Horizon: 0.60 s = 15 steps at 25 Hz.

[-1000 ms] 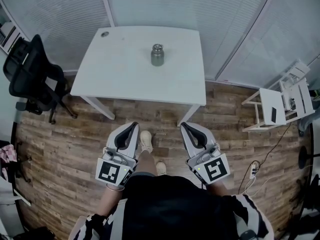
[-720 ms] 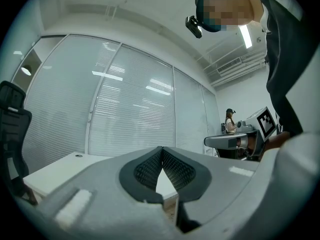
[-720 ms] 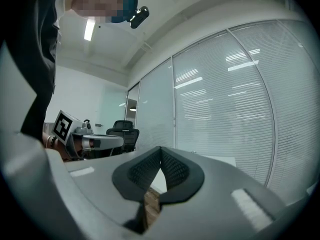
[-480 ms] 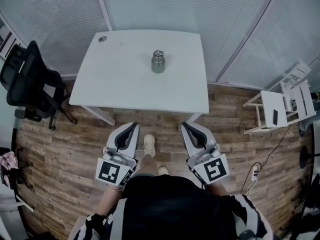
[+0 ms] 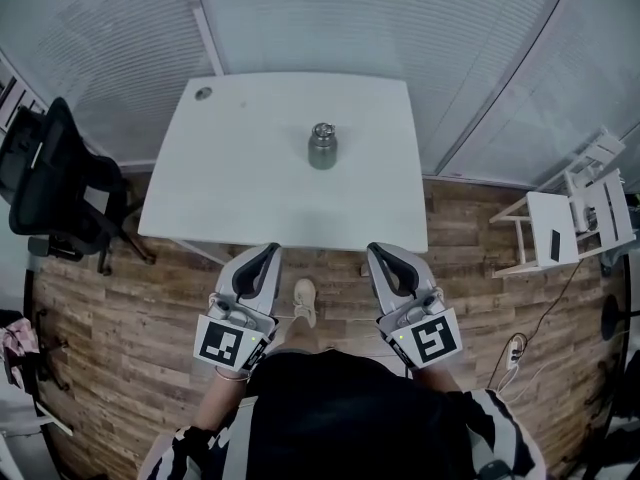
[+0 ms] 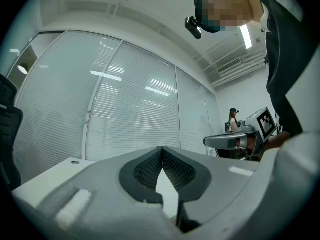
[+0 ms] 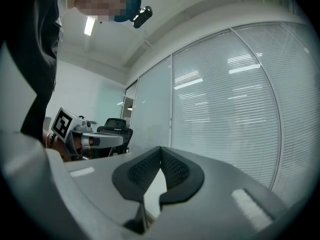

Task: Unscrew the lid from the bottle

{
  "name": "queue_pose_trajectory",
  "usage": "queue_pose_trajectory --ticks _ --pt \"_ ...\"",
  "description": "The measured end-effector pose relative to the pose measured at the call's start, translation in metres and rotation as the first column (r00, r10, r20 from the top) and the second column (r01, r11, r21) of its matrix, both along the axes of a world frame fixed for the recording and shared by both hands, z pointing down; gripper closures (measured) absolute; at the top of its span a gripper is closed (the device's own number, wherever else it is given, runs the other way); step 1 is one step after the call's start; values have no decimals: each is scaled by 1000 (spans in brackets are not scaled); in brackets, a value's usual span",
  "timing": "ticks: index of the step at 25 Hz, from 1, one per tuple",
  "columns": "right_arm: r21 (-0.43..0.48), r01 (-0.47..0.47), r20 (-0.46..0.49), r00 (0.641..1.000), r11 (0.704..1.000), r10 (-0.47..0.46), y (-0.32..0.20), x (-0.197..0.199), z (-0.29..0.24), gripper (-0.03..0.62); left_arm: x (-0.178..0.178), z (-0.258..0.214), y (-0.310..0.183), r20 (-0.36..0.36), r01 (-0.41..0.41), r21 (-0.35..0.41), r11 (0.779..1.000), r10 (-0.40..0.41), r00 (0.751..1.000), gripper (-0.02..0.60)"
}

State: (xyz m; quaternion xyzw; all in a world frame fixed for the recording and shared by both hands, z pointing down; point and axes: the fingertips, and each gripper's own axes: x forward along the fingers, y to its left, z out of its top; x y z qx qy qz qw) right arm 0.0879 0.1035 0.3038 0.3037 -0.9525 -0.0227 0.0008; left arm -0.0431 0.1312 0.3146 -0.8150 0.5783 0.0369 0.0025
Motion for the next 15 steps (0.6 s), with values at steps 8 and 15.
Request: queue_pose_trajectory --ticks 8,15 --pt "-17 -29 -9 1000 999 29 -42 -10 7 594 -10 6 -47 -3 -32 -22 999 32 999 584" --pt "-22 -50 -17 999 999 49 -74 -19 3 593 -19 3 -80 -15 -52 -24 998 52 999 583"
